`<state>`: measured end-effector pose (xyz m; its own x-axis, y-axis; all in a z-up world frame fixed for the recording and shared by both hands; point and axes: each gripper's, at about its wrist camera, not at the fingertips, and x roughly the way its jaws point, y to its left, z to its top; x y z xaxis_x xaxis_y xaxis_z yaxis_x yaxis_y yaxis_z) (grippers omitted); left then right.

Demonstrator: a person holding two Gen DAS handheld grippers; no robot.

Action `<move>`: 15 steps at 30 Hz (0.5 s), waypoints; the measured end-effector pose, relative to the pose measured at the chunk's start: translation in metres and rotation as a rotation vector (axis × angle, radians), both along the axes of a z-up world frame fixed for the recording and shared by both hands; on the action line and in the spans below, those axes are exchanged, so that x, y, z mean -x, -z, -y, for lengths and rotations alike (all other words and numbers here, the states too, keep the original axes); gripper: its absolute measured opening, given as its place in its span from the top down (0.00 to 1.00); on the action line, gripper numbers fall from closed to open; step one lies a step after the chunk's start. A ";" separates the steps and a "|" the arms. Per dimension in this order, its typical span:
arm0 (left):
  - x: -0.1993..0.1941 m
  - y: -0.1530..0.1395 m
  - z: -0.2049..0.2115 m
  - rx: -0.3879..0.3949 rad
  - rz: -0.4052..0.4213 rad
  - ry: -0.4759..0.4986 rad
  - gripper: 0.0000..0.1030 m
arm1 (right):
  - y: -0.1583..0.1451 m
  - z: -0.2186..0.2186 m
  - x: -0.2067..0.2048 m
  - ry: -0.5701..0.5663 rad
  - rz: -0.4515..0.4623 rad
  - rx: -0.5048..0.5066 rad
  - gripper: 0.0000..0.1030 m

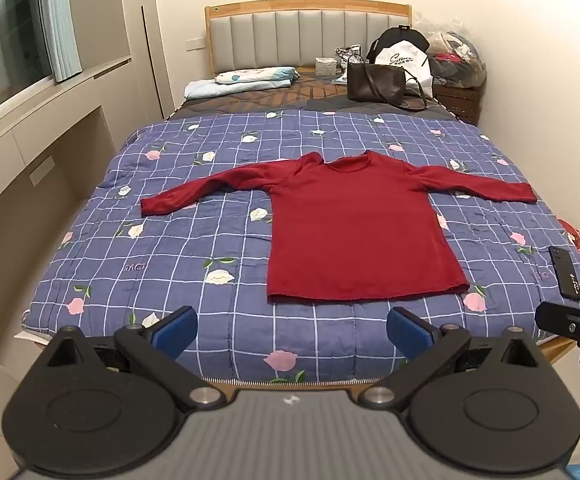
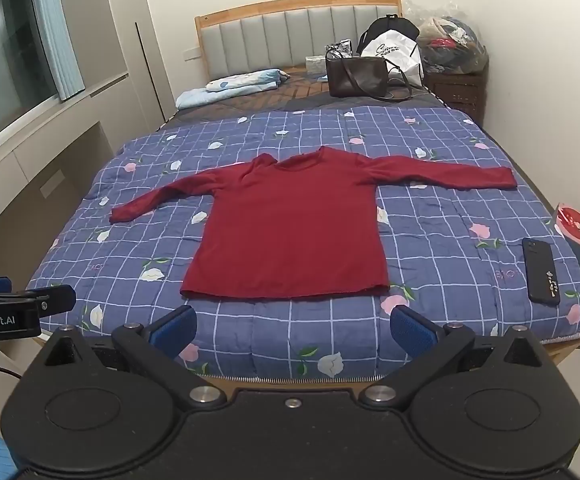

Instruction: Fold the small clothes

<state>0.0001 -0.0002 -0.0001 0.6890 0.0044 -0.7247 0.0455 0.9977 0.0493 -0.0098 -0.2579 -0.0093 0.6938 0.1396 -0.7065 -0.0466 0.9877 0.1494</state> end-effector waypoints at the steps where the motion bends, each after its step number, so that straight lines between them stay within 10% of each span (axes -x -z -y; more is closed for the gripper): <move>1: 0.000 0.000 0.000 0.000 -0.001 0.000 0.00 | 0.000 0.000 0.000 0.000 0.001 0.000 0.00; 15: -0.007 0.005 -0.001 0.006 -0.014 0.006 0.00 | 0.007 0.000 -0.004 -0.003 -0.008 0.000 0.00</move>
<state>0.0072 0.0009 -0.0050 0.6791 -0.0044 -0.7340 0.0521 0.9977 0.0423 -0.0061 -0.2577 -0.0166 0.6877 0.1415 -0.7120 -0.0479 0.9875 0.1500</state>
